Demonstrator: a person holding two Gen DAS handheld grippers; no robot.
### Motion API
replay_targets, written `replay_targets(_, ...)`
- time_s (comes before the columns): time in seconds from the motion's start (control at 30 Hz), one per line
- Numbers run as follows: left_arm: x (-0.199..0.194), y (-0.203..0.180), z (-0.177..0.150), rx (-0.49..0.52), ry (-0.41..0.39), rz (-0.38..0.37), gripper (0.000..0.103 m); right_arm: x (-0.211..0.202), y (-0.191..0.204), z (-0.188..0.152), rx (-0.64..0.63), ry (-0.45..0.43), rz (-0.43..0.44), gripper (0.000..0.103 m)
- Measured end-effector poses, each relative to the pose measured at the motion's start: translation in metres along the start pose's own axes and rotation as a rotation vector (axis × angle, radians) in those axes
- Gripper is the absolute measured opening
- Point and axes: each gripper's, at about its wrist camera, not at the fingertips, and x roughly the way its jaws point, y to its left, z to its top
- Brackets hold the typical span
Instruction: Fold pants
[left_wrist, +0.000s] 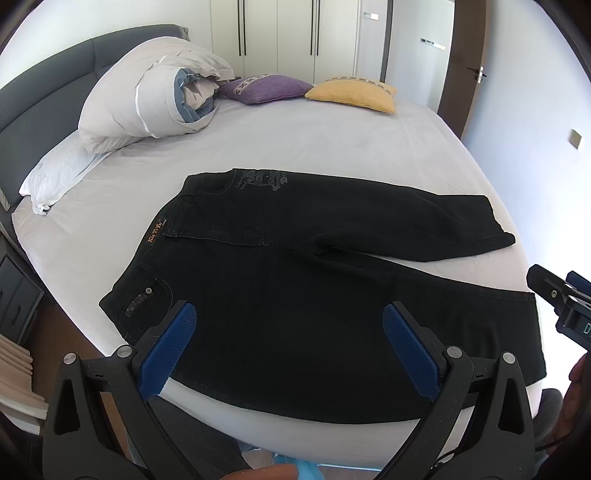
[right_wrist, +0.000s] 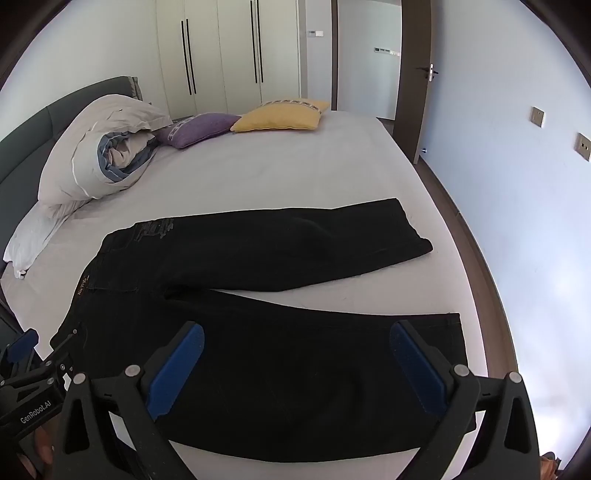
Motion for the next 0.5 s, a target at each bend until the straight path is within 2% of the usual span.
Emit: replay_targets(0.5,-0.0006,0.0020,-0.0027,-0.003,-0.001,-0.003,0.103,0.0001,0.0033,-0.0026,-0.010,0.004,0.002,0.103)
